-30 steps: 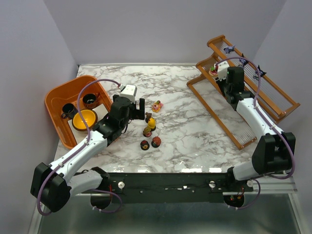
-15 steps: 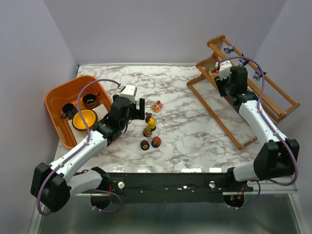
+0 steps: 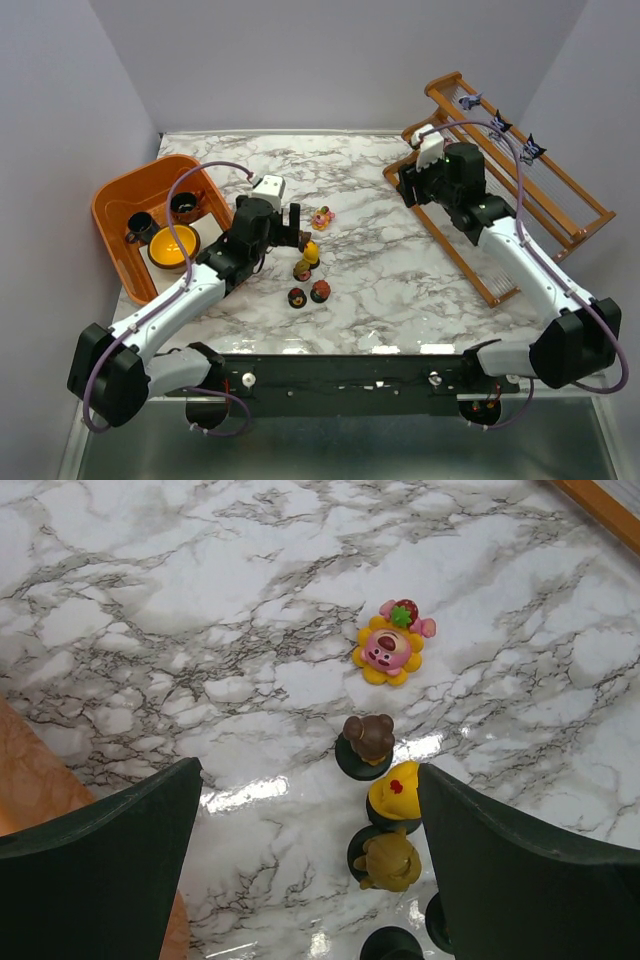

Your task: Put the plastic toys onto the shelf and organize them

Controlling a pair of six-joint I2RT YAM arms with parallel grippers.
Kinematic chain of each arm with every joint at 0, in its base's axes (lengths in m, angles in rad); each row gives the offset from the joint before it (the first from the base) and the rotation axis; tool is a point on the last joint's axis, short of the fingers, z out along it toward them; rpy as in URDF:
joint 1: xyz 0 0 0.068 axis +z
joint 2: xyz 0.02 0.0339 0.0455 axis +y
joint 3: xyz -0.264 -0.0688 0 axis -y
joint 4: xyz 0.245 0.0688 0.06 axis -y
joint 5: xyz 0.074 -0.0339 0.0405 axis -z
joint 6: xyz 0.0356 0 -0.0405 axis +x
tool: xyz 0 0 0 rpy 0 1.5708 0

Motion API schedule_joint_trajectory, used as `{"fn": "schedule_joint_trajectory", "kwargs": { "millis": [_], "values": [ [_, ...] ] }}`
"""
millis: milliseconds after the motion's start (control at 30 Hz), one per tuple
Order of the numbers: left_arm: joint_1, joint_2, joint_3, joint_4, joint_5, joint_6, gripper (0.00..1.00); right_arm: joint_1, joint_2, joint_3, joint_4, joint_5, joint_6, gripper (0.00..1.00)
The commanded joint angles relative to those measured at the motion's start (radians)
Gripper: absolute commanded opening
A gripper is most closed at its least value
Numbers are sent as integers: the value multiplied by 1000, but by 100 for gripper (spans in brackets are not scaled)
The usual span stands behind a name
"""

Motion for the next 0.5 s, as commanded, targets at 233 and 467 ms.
{"fn": "schedule_joint_trajectory", "kwargs": {
  "millis": [233,467],
  "values": [
    [-3,40,-8,20,16,-22,99,126,306,106,96,-151,223,65],
    [-3,65,-5,22,18,-25,99,169,510,226,177,-206,327,64]
  ]
}}
